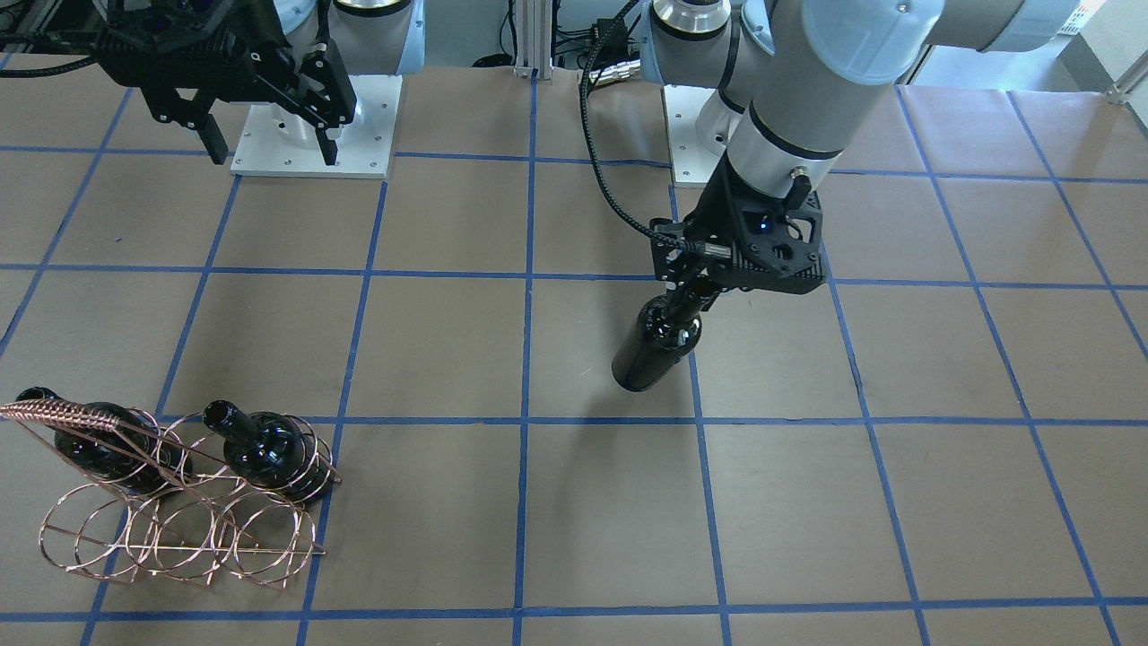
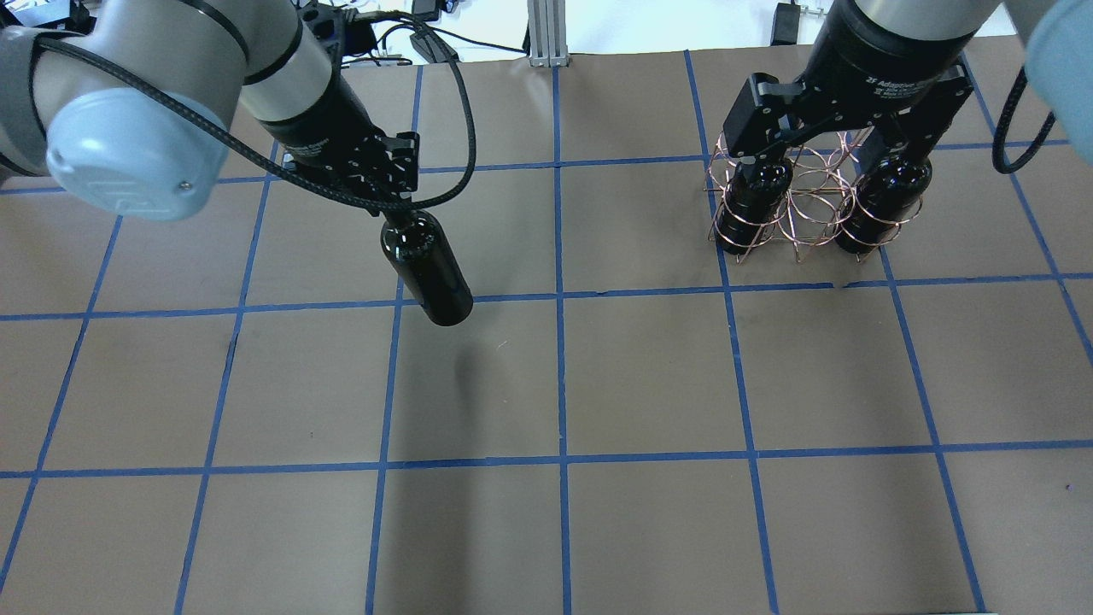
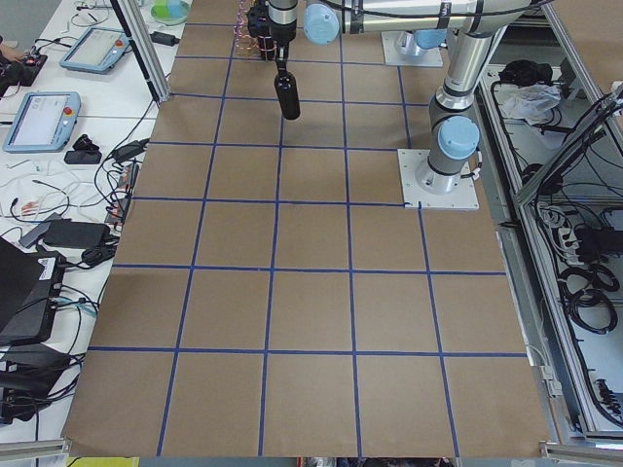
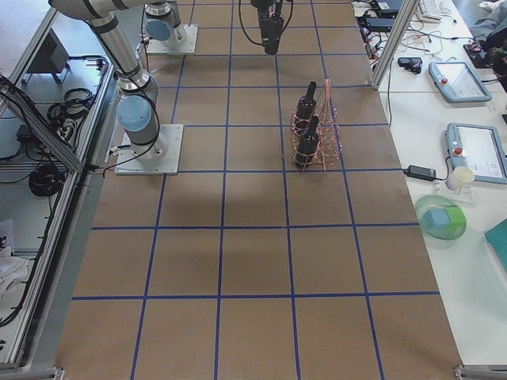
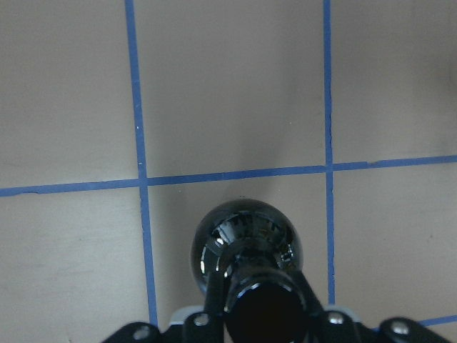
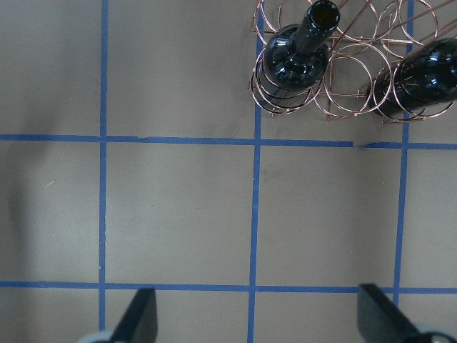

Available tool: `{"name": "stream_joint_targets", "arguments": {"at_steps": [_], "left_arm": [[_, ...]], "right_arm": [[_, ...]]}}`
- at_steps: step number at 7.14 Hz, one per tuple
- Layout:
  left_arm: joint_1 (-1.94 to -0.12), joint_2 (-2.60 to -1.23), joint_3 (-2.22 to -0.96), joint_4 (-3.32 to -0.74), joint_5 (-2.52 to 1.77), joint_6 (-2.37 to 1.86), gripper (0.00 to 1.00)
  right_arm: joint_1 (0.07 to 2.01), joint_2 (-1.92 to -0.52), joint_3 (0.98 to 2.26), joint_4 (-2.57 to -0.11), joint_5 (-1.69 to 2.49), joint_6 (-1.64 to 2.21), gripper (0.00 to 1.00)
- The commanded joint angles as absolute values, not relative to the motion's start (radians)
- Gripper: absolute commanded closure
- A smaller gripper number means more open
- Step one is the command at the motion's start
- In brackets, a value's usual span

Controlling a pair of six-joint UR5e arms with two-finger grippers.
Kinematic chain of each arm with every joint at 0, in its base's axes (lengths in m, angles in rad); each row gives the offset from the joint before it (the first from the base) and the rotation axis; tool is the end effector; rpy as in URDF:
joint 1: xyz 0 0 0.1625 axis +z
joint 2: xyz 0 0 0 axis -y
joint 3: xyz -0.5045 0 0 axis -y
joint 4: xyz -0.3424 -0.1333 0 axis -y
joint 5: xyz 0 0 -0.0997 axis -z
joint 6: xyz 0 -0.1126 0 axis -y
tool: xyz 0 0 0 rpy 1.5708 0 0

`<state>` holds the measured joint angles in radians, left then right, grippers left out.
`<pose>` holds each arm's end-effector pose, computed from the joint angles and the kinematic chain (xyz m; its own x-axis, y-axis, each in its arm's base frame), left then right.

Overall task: Place wine into wine basket
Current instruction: 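Carry the bottle toward the table center and stand it upright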

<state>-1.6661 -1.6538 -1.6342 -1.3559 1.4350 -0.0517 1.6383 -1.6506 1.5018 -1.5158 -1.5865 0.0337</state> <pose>-0.1943 -0.4713 0.5108 -0.9890 0.0520 0.1384 0.0439 0.9971 -0.0614 0.1588 -0.3984 0.6134 -0.9994 -0.0325 0.0125 -0.0335 0.9950 -0.0941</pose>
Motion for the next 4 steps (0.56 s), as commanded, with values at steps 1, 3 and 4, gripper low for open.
{"name": "stream_joint_targets", "arguments": {"at_steps": [1,3,4], "left_arm": [[-1.706,-1.651,-1.687,-1.31,1.436,-0.06,1.0],[-1.75,-1.646,-1.754,-1.213,1.448,-0.096,1.0],[-1.752,-1.64,-1.766,-1.207,1.457,-0.095,1.0]], "right_arm": [[1.638,-1.651,1.502,-1.517,-1.589,0.034,0.0],[1.637,-1.649,1.502,-1.514,-1.591,0.032,0.0],[1.635,-1.651,1.502,-1.513,-1.591,0.032,0.0]]}}
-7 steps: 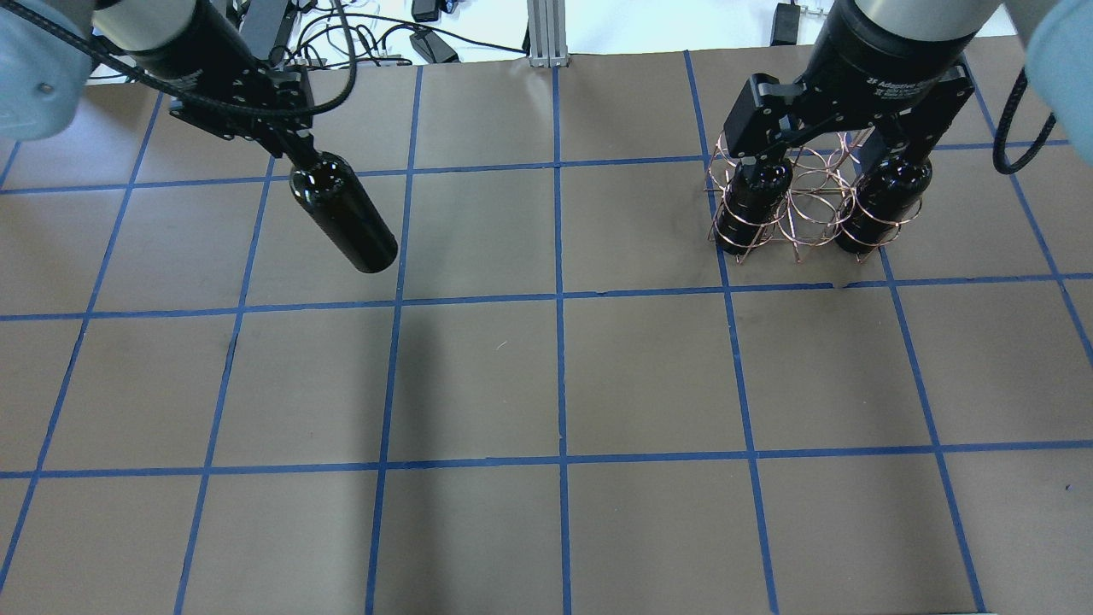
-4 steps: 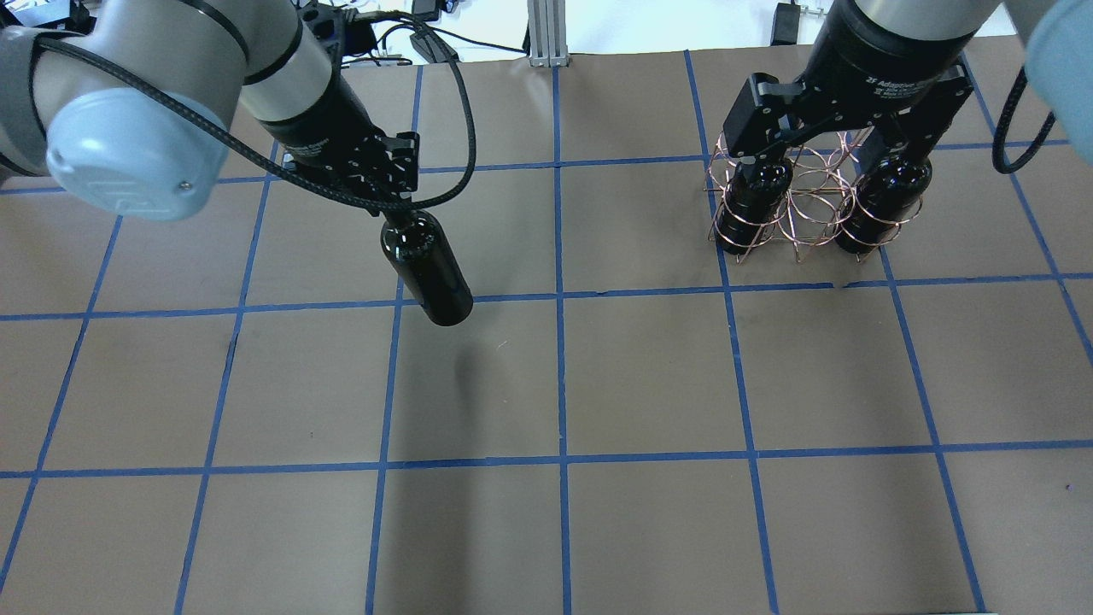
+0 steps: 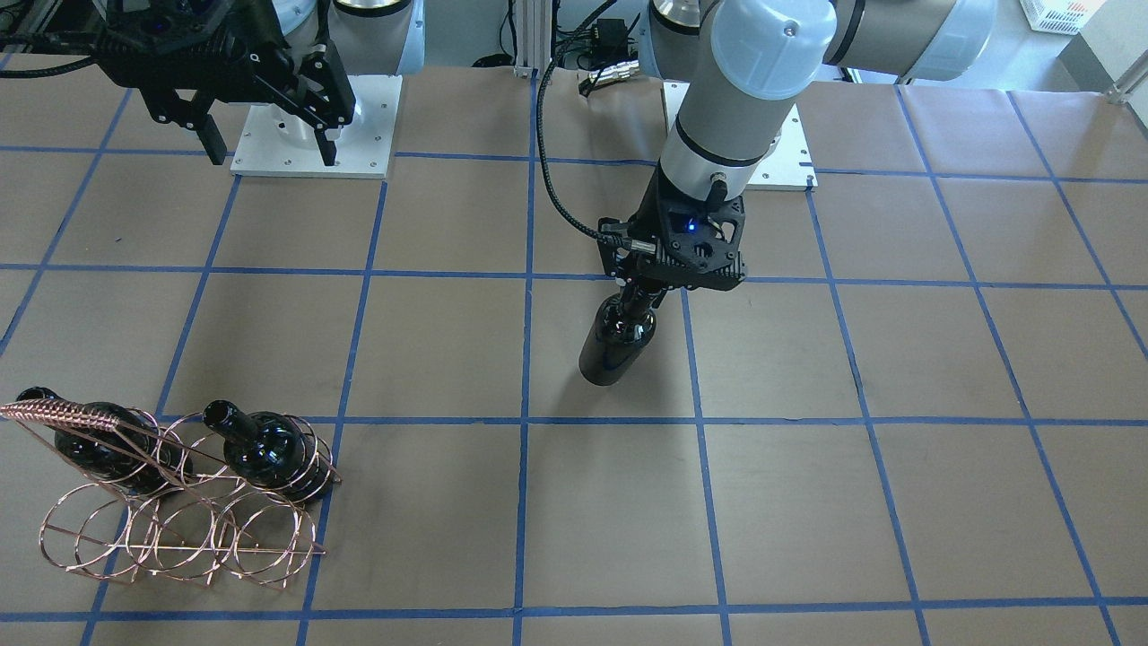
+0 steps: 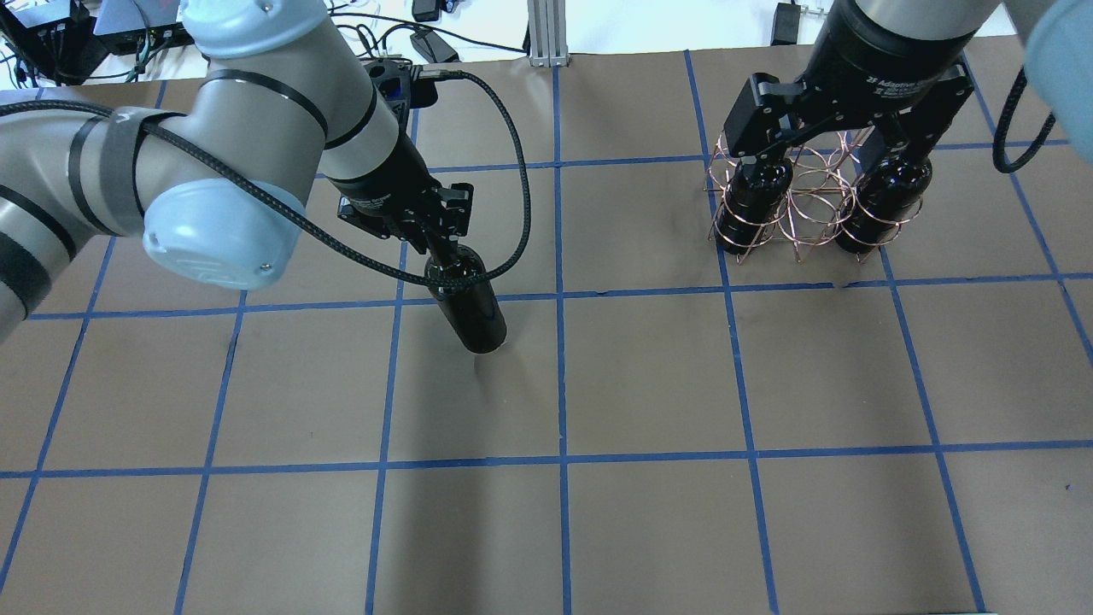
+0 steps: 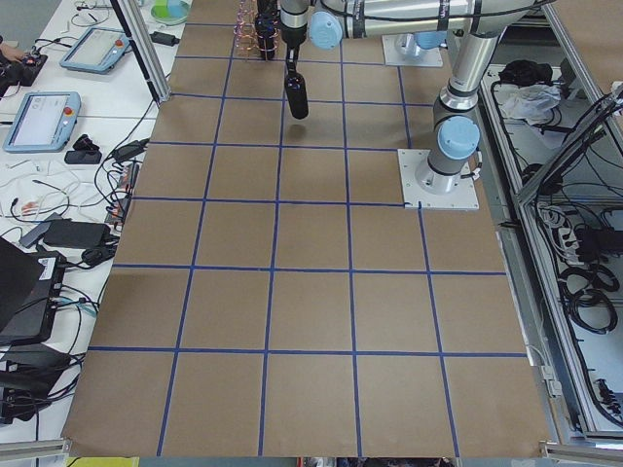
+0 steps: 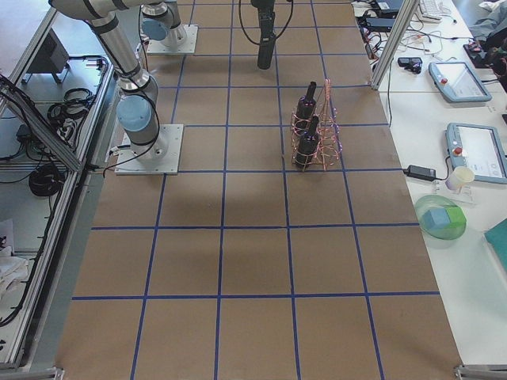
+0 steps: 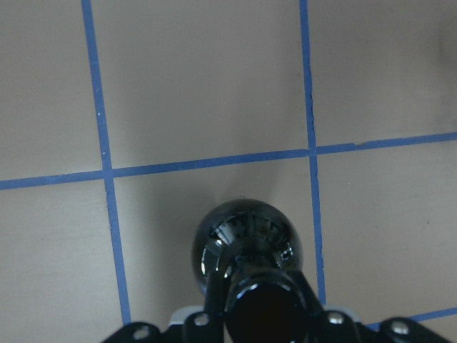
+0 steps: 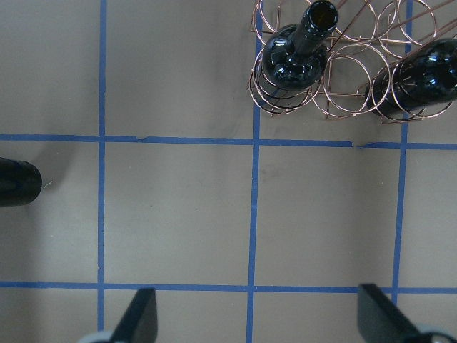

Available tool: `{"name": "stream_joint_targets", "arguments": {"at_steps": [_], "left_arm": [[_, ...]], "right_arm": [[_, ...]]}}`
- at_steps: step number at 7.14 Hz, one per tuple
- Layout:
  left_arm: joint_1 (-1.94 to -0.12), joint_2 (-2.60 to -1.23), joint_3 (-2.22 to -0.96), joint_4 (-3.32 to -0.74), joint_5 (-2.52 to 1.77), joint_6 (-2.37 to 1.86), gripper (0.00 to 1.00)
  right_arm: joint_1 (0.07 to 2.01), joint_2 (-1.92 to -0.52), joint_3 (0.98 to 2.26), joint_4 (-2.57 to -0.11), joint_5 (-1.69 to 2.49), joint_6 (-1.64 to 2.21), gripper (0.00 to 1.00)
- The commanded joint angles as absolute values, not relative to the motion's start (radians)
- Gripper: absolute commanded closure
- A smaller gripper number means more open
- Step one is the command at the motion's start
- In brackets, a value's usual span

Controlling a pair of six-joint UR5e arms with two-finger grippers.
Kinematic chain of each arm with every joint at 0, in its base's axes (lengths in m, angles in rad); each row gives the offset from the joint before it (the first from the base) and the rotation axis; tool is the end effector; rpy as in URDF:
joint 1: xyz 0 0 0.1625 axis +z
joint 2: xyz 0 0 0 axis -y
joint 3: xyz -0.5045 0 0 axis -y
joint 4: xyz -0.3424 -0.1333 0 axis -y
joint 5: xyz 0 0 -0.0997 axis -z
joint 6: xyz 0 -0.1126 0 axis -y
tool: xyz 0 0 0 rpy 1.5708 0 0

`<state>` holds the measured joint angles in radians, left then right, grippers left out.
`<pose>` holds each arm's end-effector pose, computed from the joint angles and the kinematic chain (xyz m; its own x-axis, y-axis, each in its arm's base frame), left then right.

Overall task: Place wine into wine basket
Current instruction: 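Carry the bottle toward the table center and stand it upright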

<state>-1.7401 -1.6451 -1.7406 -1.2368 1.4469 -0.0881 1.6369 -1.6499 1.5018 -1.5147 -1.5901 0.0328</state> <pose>-0.2258 -0.4474 0.4805 -0.9873 0.0911 0.1305 0.0813 0.9936 -0.0786 0.1578 -0.3989 0.6130 -0.9994 -0.0317 0.0162 -0.0330 0.9952 -0.0925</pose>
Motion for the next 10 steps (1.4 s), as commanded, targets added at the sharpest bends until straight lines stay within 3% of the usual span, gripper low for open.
{"name": "stream_joint_targets", "arguments": {"at_steps": [1,6,7,10], "left_arm": [[-1.755,-1.638,-1.779,-1.209,1.466,-0.095,1.0],[-1.776,-1.638,-1.789,-1.215,1.503,-0.1,1.0],[-1.776,-1.643,-1.789,-1.223,1.503,-0.1,0.82],[-1.776,-1.649,-1.789,-1.227,1.5,-0.1,0.71]], "right_arm": [[1.635,-1.649,1.502,-1.511,-1.591,0.032,0.0],[1.635,-1.651,1.503,-1.516,-1.589,0.031,0.0],[1.637,-1.651,1.503,-1.516,-1.588,0.031,0.0],[1.638,-1.651,1.502,-1.509,-1.589,0.046,0.0]]}}
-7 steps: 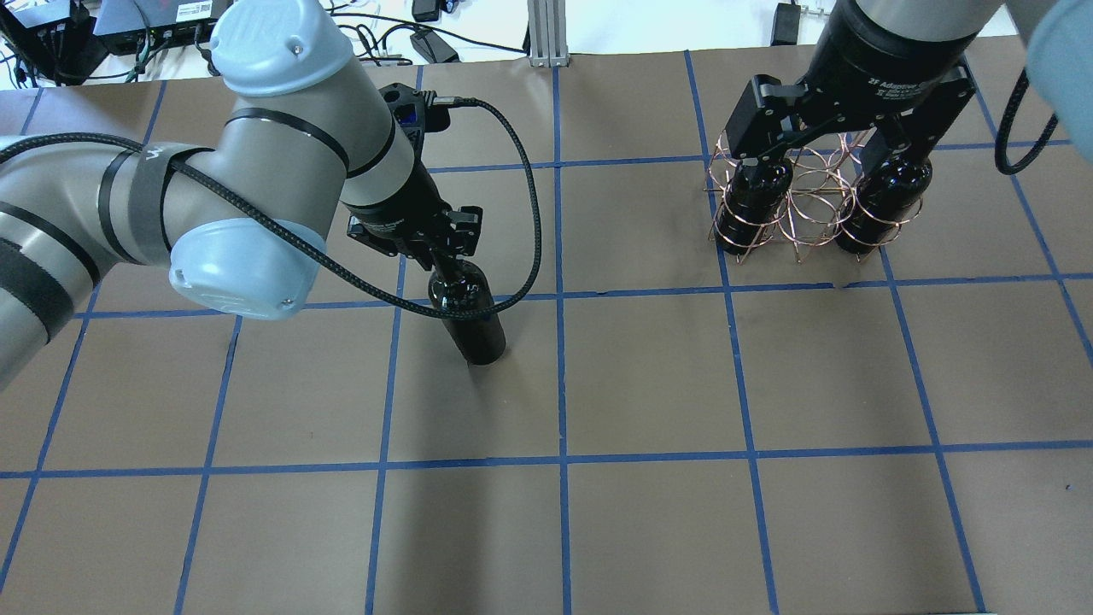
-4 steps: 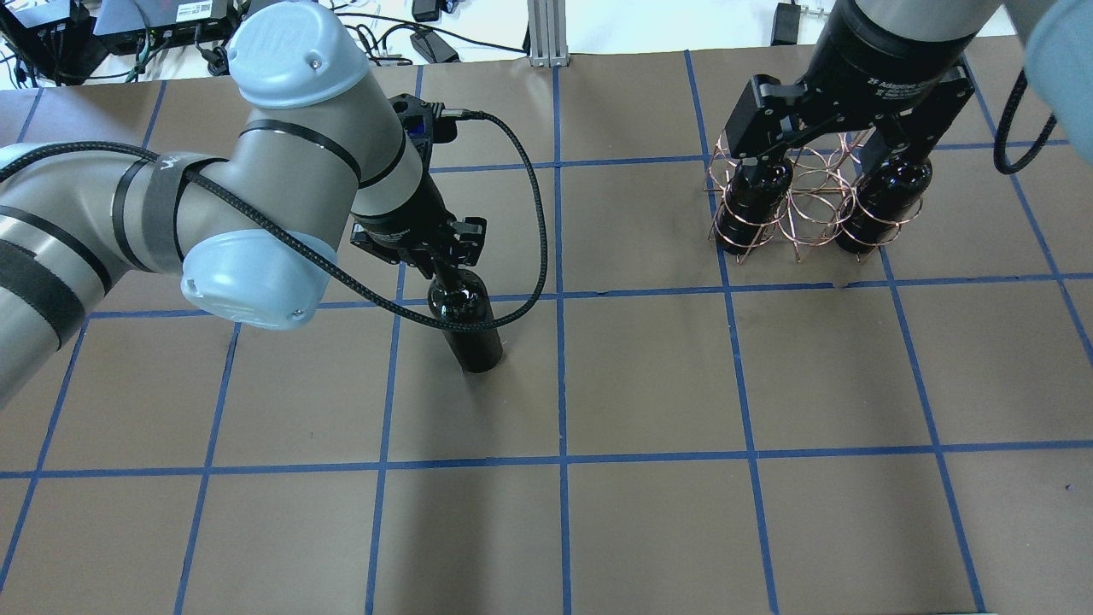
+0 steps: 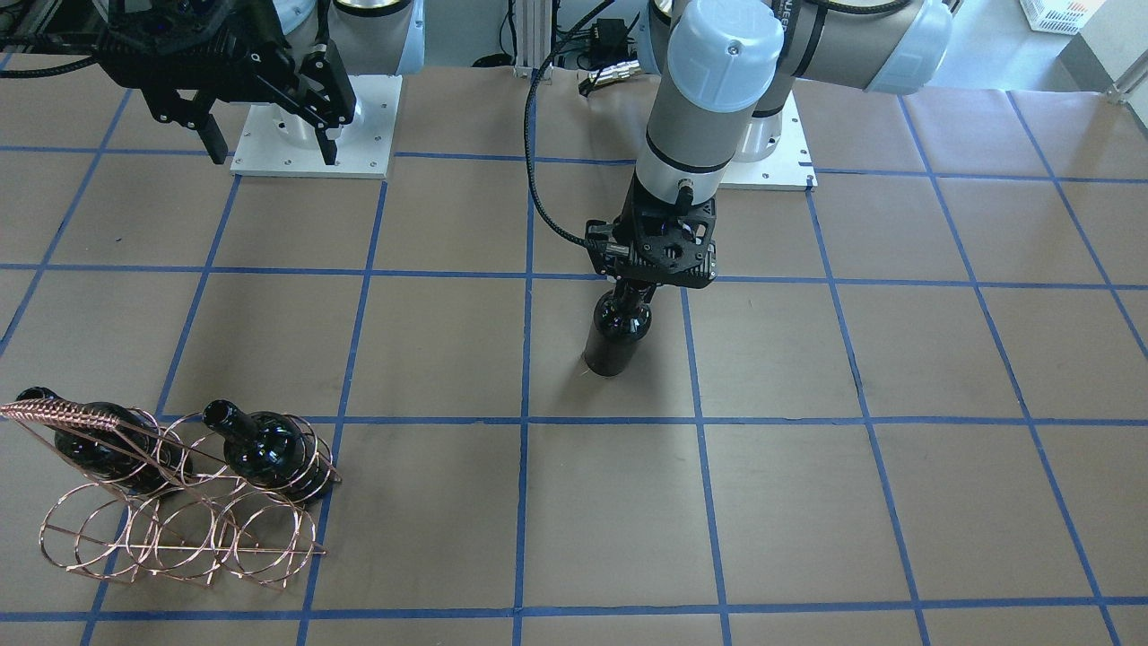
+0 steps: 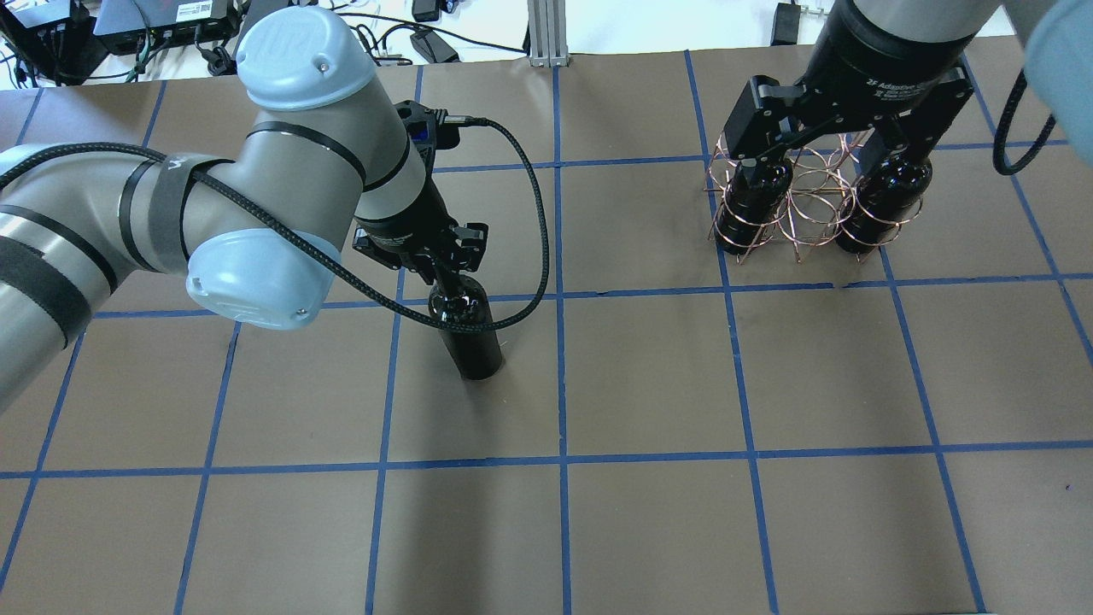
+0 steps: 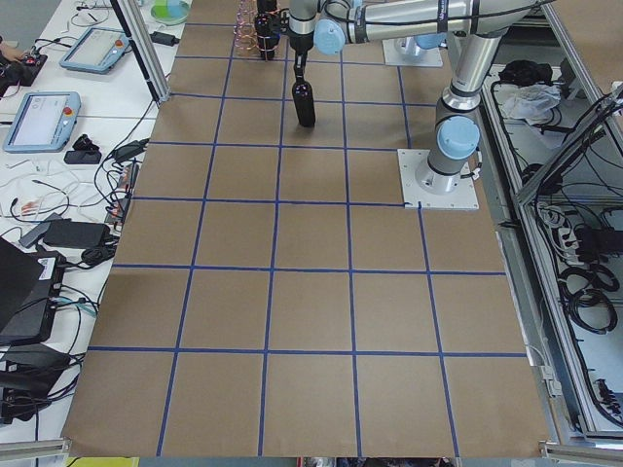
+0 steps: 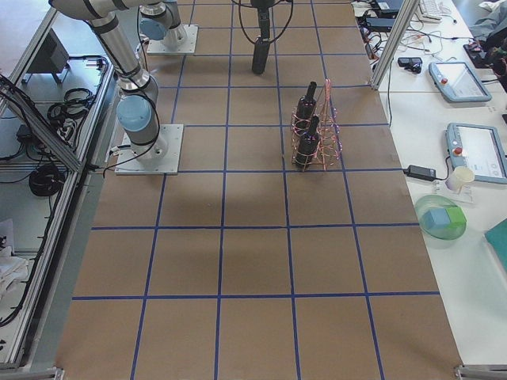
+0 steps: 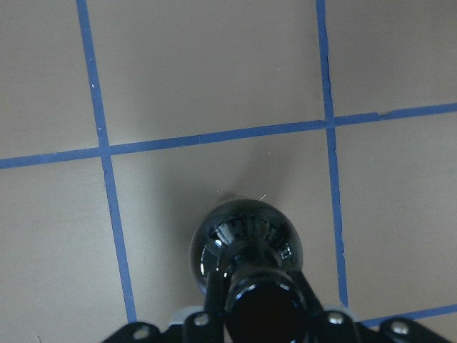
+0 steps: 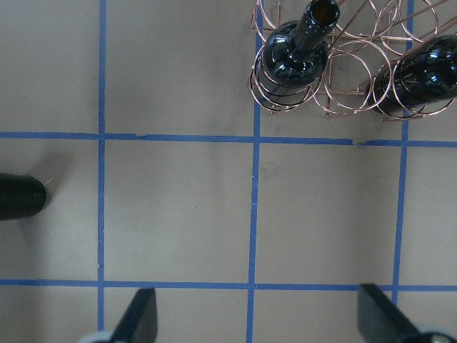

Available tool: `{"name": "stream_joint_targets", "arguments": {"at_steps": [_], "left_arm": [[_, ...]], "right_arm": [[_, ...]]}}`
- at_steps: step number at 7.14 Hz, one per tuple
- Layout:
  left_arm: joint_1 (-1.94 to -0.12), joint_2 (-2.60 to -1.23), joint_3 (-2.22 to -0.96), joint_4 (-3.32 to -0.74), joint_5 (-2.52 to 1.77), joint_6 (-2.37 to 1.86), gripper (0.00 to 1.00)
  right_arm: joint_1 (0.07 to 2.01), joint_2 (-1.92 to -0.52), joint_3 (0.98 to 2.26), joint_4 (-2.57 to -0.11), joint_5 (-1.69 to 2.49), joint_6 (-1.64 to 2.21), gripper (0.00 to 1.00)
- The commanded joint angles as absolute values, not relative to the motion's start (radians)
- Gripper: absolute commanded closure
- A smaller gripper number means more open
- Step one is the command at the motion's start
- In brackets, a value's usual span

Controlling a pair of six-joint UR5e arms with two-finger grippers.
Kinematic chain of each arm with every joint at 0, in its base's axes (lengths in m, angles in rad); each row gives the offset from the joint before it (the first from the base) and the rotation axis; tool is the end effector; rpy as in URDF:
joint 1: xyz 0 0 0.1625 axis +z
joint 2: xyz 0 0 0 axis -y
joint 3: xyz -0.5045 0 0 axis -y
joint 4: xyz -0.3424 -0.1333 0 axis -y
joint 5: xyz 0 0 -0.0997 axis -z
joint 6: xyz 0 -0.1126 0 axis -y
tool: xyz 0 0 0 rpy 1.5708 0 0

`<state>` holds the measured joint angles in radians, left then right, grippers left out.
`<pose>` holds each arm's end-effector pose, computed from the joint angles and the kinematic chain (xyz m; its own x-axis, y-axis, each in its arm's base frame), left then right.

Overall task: Place wine into wine basket
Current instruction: 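Carry the bottle toward the table center and stand it upright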

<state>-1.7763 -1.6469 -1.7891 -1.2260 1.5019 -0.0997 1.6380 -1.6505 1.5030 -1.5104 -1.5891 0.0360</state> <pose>-0.2342 -0.4326 0.4590 -0.9914 0.1086 0.0734 0.1056 0.9935 -0.0433 0.1583 -0.3979 0.6122 -0.9994 -0.0297 0.0151 -0.0309 0.9957 -0.0876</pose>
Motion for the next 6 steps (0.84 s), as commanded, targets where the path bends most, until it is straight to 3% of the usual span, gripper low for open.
{"name": "stream_joint_targets", "arguments": {"at_steps": [1,2,4,6], "left_arm": [[-1.776,-1.648,-1.787,-1.227,1.5,-0.1,0.35],[-1.776,-1.646,-1.786,-1.227,1.5,-0.103,0.0],[-1.776,-1.632,-1.755,-1.264,1.493,-0.103,0.0],[-1.746,-1.629,-1.587,-1.496,1.502,-0.103,0.0]], "right_arm": [[1.638,-1.651,1.497,-1.508,-1.591,0.051,0.0],[1.638,-1.651,1.497,-1.502,-1.589,0.054,0.0],[1.638,-1.647,1.496,-1.5,-1.591,0.06,0.0],[1.638,-1.643,1.494,-1.496,-1.588,0.064,0.0]]}}
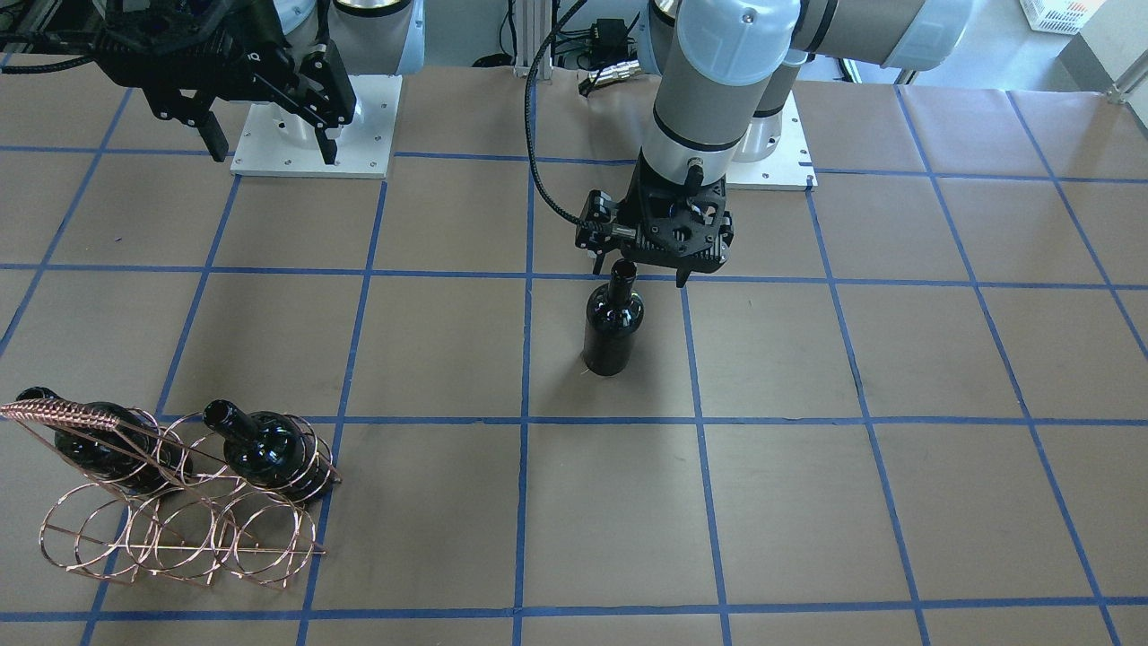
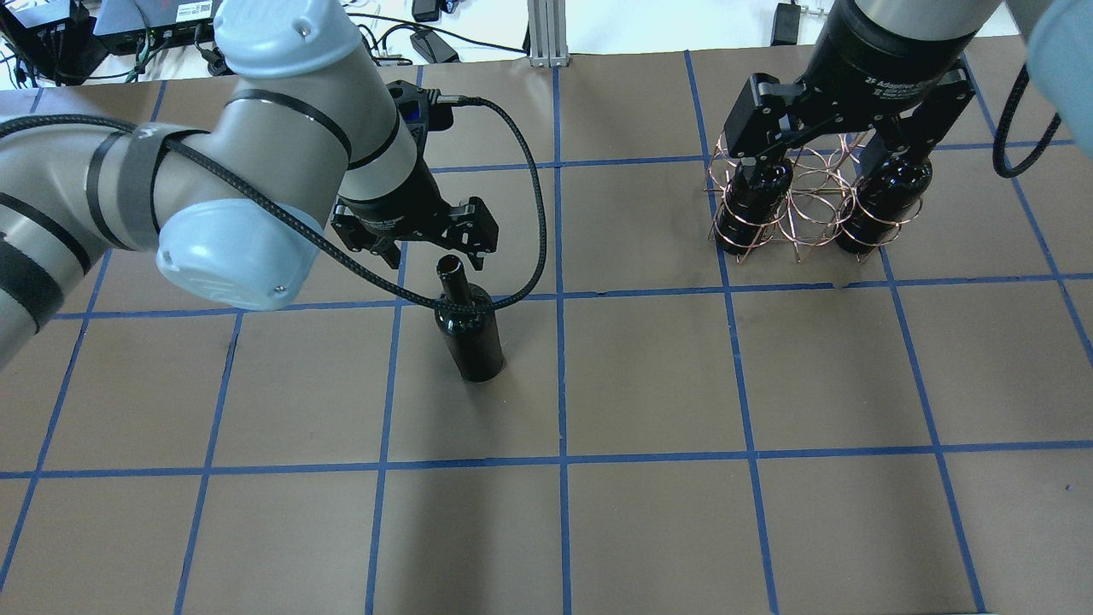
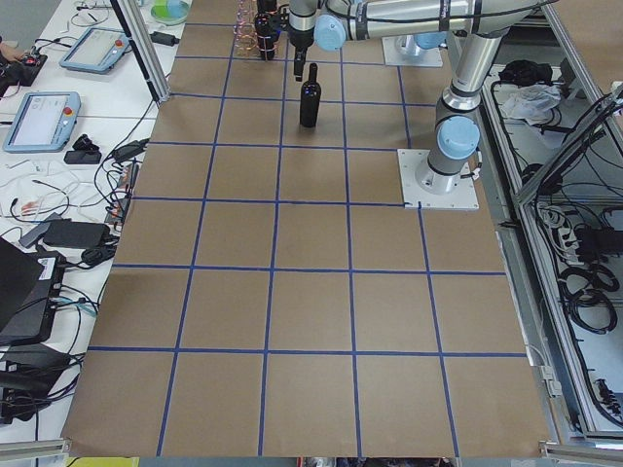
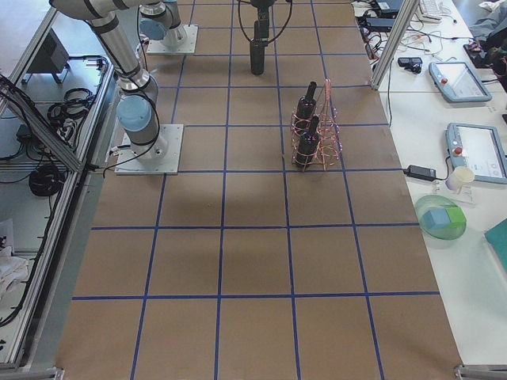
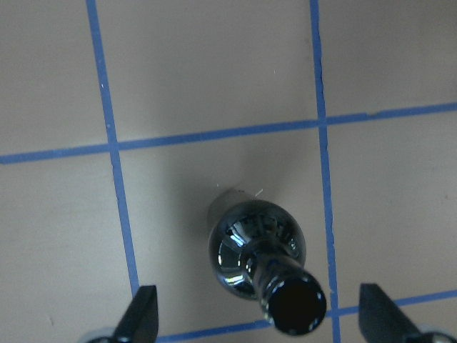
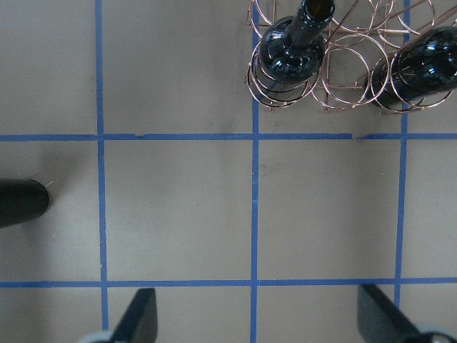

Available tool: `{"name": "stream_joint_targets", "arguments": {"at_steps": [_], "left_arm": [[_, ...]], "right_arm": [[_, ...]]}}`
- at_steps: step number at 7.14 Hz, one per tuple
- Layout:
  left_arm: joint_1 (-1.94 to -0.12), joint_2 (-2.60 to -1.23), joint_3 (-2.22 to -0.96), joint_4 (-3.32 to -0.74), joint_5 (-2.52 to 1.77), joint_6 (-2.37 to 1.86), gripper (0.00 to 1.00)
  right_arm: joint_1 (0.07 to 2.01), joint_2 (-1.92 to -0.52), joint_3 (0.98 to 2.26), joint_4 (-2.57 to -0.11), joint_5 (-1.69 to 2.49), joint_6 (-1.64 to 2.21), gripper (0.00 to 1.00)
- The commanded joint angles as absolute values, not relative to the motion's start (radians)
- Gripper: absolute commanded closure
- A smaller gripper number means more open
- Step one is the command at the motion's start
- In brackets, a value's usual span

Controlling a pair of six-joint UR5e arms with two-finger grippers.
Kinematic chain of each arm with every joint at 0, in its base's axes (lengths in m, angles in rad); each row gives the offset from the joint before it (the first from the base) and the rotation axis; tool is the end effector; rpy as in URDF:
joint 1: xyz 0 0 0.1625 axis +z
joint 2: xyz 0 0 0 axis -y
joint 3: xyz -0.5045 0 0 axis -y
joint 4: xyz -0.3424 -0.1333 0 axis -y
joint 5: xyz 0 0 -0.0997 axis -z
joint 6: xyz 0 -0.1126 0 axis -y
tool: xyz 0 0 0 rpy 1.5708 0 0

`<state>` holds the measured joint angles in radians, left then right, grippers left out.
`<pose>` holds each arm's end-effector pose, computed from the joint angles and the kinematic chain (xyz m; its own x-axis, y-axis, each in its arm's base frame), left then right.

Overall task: Place wine into wine basket
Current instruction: 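Open the left gripper and withdraw it while the right arm reaches over the bottle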

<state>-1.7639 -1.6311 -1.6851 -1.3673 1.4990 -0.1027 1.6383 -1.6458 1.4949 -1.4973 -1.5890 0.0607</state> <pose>-0.2290 -0.4346 0.4972 -0.9930 0.0919 0.0743 0.0905 0.9957 -0.0214 0.1585 -0.3990 0.6125 -0.9999 -0.0056 0.0134 -0.0066 0.9969 -0.0783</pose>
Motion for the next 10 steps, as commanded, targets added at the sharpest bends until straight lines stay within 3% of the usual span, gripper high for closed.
{"name": "stream_joint_targets", "arguments": {"at_steps": [1,3,5,10], "left_arm": [[-1.691,-1.629,-1.495,-1.588,1.499,-0.101,0.0],[-1.555,-1.626,-1.439,-1.6,1.499,-0.059,0.0],[-1.432,-1.626,-1.439,-1.601,1.529,0.075,0.0],[-1.422,-1.608,-1.462,-1.6,1.534,0.083,0.0]], "right_arm": [[1.638,-1.638,1.493,-1.496,-1.583,0.104,0.0],[1.666,-1.6,1.482,-1.506,-1.571,0.178,0.0],[1.835,-1.521,1.45,-1.547,-1.574,0.452,0.0],[2.16,-1.343,1.43,-1.733,-1.586,0.762,0.01]]}}
